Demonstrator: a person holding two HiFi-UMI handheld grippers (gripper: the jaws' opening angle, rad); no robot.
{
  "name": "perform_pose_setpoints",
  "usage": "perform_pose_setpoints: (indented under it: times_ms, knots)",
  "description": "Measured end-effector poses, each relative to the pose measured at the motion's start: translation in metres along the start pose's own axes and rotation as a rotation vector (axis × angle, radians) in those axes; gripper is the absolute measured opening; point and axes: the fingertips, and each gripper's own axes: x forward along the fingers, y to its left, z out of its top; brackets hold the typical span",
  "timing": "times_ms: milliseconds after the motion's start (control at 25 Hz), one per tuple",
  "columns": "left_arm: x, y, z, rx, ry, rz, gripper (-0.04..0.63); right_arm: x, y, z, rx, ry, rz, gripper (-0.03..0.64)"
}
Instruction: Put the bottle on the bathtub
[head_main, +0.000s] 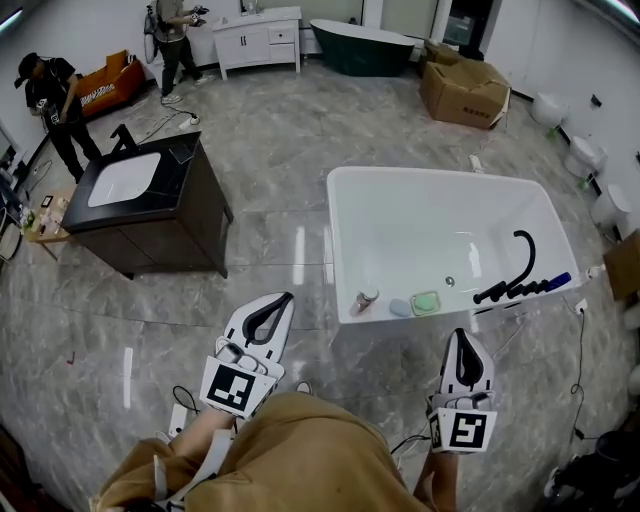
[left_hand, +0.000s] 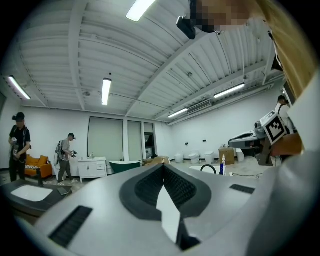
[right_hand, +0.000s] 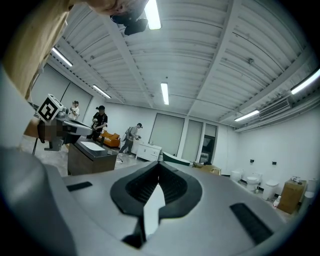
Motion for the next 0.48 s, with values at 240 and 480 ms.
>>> perform_pose_setpoints:
  times_ms: [240,480]
  knots:
    - [0.006,0.013,0.002,-0.016,-0.007,-0.007,0.008,0.014,0.006,0.009,-0.013,0.002,0.0,0.006]
    - [0.011,0.027,-0.008,-0.025,-0.003,-0.002,0.008,0.03,0.014,0.014,-0.019,0.011,-0.002,0.006]
